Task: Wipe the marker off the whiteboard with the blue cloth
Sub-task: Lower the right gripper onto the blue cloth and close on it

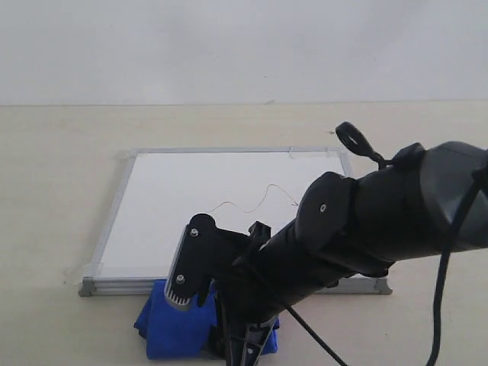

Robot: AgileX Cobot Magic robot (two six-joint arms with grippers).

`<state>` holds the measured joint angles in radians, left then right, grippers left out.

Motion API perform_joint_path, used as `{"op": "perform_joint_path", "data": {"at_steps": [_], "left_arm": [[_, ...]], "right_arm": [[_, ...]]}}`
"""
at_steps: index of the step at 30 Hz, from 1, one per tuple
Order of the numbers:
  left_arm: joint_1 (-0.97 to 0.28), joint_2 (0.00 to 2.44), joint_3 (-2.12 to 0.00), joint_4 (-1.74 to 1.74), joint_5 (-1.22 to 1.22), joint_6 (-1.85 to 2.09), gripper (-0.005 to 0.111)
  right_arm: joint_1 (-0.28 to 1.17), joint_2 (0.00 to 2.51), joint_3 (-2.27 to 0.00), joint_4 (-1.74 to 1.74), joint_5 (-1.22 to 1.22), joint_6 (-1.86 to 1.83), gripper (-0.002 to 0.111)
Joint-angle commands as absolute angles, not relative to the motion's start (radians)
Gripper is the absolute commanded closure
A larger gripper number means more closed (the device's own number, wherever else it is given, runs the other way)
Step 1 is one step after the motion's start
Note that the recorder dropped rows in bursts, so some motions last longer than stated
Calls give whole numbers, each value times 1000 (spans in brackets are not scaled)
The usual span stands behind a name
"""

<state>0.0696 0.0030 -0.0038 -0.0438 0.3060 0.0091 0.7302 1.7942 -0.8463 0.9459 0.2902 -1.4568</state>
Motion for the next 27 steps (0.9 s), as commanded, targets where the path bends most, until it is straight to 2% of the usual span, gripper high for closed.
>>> {"op": "perform_joint_path", "data": {"at_steps": [1,14,17,22,26,27], "left_arm": [[71,0,0,-41,303,0,102],[71,0,0,-41,301,0,102],[71,0,0,-41,301,0,102],[71,0,0,-41,301,0,102],[71,0,0,-41,301,0,102],[71,0,0,-41,301,0,102]], "right_arm": [[733,1820,-850,945,228,-1476,39],[733,1897,-850,945,196,-1498,41],[733,1897,-850,945,216,-1491,54],[733,1897,-850,945,269,-1500,89],[733,1897,-850,945,280,-1495,107],[733,1897,-850,945,280,-1483,108]]}}
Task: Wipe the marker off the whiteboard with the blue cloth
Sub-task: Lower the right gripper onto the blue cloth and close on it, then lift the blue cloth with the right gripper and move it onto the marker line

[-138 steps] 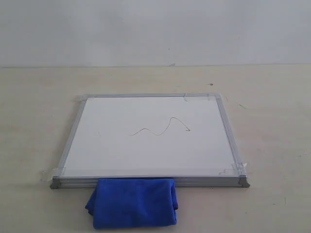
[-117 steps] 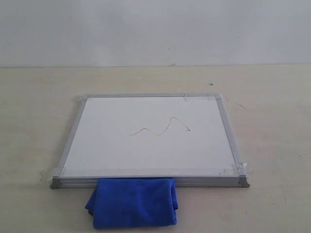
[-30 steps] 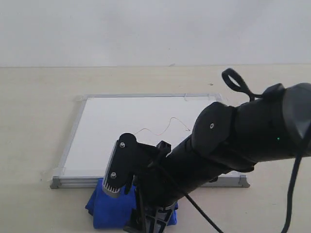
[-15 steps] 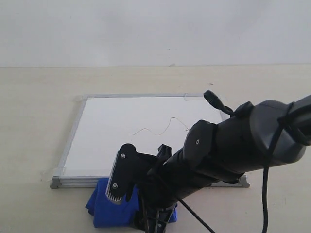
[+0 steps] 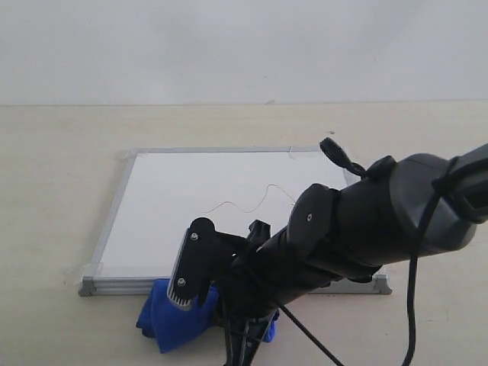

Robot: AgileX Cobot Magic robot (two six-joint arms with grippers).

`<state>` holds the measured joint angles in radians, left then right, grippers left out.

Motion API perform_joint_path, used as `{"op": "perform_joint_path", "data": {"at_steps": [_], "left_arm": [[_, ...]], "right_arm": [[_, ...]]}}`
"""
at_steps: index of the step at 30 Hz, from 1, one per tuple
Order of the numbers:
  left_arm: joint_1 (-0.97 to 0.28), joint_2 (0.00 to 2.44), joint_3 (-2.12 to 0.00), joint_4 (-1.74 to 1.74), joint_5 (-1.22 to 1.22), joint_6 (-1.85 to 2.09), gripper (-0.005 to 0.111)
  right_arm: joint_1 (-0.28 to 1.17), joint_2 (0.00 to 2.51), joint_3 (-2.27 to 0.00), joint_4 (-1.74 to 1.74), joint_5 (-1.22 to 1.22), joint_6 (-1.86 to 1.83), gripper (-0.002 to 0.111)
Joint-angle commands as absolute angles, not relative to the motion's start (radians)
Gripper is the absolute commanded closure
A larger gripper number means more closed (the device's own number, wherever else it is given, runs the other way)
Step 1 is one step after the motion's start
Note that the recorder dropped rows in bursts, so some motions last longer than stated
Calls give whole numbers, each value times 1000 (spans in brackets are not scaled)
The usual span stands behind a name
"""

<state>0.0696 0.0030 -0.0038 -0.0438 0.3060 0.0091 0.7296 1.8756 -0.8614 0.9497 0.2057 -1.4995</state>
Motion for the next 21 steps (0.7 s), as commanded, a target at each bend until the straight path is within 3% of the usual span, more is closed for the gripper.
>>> {"op": "perform_joint_path", "data": {"at_steps": [1,17,21], "left_arm": [[71,0,0,-41,301,0,102],[71,0,0,-41,301,0,102],[71,0,0,-41,301,0,102]], "right_arm": [[733,1894,-850,945,280,-1465,108],[722,1594,-913,945,148,-1319,108],[637,1585,-937,945,91,-1257,108]]}}
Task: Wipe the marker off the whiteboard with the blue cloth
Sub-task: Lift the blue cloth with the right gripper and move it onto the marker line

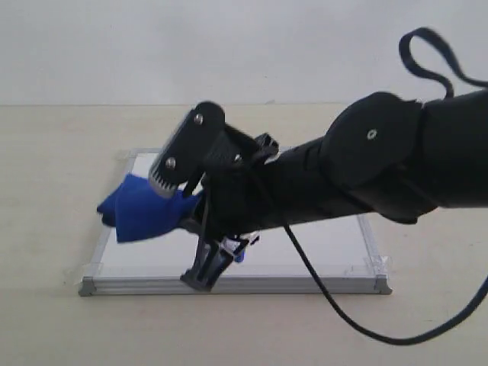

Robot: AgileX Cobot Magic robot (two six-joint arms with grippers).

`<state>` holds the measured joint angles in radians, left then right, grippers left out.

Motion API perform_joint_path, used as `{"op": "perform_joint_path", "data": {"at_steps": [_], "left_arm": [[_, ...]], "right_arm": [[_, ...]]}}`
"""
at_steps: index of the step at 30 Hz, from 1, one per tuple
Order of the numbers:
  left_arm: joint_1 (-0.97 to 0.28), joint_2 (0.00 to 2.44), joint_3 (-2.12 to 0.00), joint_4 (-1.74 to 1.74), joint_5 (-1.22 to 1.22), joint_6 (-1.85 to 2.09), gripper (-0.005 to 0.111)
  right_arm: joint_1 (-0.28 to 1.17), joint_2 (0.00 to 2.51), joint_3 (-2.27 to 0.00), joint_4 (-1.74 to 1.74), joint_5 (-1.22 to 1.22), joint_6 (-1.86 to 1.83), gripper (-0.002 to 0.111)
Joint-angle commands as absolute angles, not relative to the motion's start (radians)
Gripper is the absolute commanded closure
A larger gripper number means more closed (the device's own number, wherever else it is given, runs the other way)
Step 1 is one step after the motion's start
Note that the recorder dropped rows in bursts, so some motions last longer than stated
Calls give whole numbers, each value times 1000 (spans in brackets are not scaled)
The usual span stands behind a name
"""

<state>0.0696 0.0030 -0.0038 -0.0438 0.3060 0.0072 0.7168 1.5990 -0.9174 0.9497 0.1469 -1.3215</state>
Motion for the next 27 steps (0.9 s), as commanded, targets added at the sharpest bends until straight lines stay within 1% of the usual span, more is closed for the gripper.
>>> {"op": "perform_joint_path", "data": {"at_steps": [1,7,10,14,19,25,27], "left_arm": [[71,0,0,-41,301,0,102],[71,0,0,-41,301,0,102],[71,0,0,-41,301,0,102],[71,0,0,-41,301,0,102],[71,0,0,-41,301,0,102],[71,0,0,-41,301,0,102],[71,0,0,-41,301,0,102]], "right_arm": [[599,1594,-939,945,89,-1231,108],[379,1670,-942,945,89,-1162,108],[323,1724,-942,945,78,-1162,108],[319,1799,-950,945,14,-1167,108],[319,1901,-1011,945,19,-1167,108],[319,1916,-1104,945,49,-1167,108],[319,1930,-1115,943,25,-1199,108]]}}
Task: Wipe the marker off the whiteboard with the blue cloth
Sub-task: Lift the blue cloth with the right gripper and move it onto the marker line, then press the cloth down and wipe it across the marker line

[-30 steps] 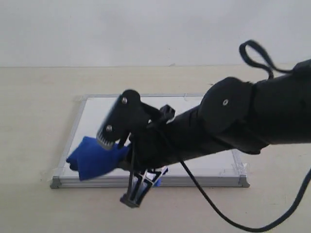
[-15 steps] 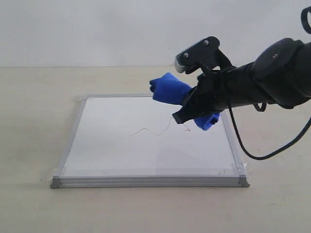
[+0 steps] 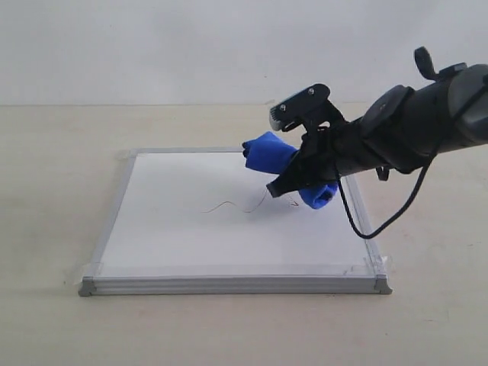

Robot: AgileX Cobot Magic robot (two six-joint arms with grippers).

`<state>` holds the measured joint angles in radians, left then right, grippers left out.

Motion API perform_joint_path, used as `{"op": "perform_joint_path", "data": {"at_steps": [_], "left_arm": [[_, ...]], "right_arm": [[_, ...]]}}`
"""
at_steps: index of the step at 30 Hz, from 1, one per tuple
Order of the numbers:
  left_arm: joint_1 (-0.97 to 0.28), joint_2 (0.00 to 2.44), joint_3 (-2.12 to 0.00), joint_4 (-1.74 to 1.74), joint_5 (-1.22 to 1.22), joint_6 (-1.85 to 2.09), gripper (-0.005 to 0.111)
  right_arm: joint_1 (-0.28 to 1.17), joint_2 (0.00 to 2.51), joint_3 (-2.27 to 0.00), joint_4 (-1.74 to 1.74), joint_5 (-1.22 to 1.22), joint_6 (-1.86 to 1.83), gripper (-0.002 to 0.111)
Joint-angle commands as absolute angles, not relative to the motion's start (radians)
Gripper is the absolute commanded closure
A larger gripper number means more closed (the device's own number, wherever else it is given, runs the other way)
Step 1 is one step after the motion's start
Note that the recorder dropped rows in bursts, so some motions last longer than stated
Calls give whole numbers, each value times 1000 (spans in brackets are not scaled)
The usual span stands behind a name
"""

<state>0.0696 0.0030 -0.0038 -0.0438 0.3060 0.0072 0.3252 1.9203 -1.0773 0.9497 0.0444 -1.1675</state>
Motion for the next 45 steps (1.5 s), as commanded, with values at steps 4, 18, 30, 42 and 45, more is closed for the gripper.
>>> {"op": "perform_joint_path", "data": {"at_steps": [4,18,30,42,45], "left_arm": [[71,0,0,-41,301,0,102],[71,0,0,-41,301,0,102],[71,0,0,-41,301,0,102],[71,0,0,-41,301,0,102],[71,0,0,-41,301,0,102]], "right_arm": [[319,1982,-1117,943,-17,-1229,108],[319,2067,-1128,943,281,-1196,108],[332,2067,-1232,849,534,-1094,108],[328,2098,-1267,207,165,-524,108],[326,2131,-1282,130,207,-513,108]]}}
